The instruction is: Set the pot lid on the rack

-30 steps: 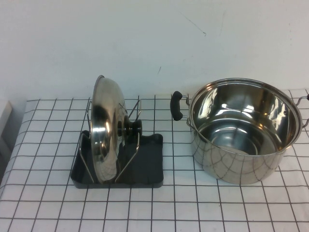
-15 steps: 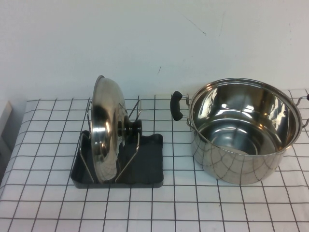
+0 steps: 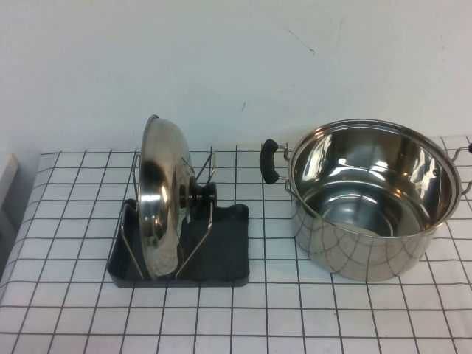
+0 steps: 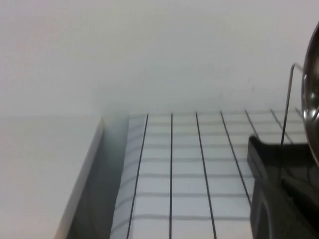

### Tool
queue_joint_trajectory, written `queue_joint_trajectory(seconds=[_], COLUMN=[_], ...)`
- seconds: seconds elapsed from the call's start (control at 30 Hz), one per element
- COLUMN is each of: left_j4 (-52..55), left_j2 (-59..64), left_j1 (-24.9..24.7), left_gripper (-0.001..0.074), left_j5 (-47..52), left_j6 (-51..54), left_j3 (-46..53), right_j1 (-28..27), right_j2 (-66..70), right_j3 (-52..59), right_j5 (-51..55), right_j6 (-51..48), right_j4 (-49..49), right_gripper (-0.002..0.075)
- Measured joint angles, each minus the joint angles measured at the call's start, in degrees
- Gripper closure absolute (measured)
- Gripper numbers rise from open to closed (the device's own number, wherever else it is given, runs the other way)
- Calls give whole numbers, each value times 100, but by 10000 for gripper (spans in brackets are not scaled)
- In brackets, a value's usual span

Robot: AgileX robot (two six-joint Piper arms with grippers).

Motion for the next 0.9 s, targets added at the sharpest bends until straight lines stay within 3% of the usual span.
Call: queue_joint_trajectory(seconds=[0.1,0.2,0.4,0.9], left_j4=[1348,1808,1871,1871], left_j2=[0,0,0,0], left_j1=[-162,-391,-507,-517], left_gripper=[737,737,737,737], left_j5=[273,377,1042,1146], left_j6=[-1562,-2096,-2261,-2282], left_j3=[0,0,0,-18], right_j1=[0,0,0,0], right_j2=[0,0,0,0], right_j3=[0,0,0,0], right_j5=[0,0,9,9], right_j6=[0,0,0,0], right_j4=[0,0,0,0], right_gripper=[727,727,727,727])
